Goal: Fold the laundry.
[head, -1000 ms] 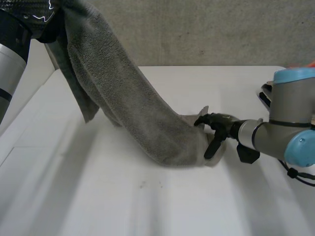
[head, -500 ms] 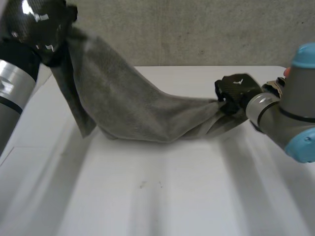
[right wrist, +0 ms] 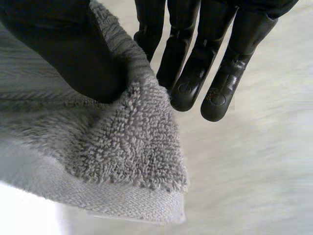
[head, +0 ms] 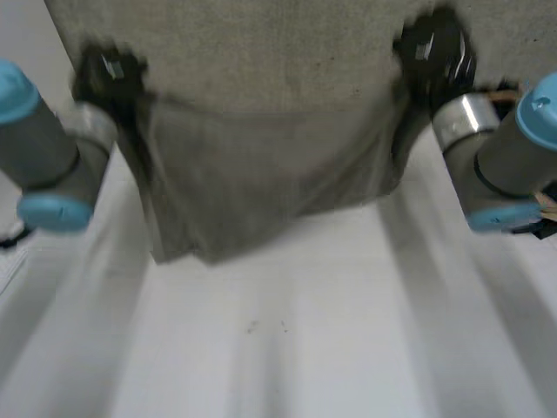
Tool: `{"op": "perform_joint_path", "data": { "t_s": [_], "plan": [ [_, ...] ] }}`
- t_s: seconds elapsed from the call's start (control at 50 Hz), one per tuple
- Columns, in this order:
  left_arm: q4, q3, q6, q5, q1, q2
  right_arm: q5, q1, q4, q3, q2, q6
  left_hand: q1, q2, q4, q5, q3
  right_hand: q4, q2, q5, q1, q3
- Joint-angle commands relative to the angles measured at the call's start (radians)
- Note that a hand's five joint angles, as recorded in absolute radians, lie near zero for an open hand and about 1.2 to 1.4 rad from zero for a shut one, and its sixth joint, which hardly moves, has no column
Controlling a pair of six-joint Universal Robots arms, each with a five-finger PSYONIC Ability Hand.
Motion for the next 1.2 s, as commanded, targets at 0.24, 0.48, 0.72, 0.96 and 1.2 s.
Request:
{"op": "perform_joint_path", "data": {
  "t_s": [0.24,0.48,0.72,0.96,1.2],
  "plan": [
    [0.403,-0.084,-0.098,-0.083,0.023,0.074,-0.013,-0.006,-0.342,0.055,0.017,0.150,0.302,0.200,0.194,0.259,0.202,0.208,0.222,0.242,0.403,0.214],
    [0.388,-0.536,-0.105,-0.016,0.012,0.060,-0.093,-0.019,-0.089,0.429,0.019,0.124,0.302,0.200,0.194,0.259,0.202,0.208,0.222,0.242,0.403,0.214],
    [0.351,-0.653,-0.106,-0.014,0.006,0.198,-0.070,-0.044,-0.069,0.571,-0.101,0.165,0.302,0.200,0.194,0.259,0.202,-1.014,-1.000,-0.980,-0.818,-1.008],
    [0.316,-0.676,-0.109,-0.013,0.015,0.302,-0.082,-0.113,0.353,0.396,-0.253,0.573,0.302,0.200,0.194,0.259,0.202,-1.014,-1.000,-0.980,-0.818,-1.008],
    [0.316,-0.674,-0.109,-0.010,0.020,0.308,-0.082,-0.223,0.781,0.075,-0.081,0.741,0.302,0.200,0.194,0.259,0.202,-0.927,-0.913,-0.893,-0.732,-0.922]
  ]
}}
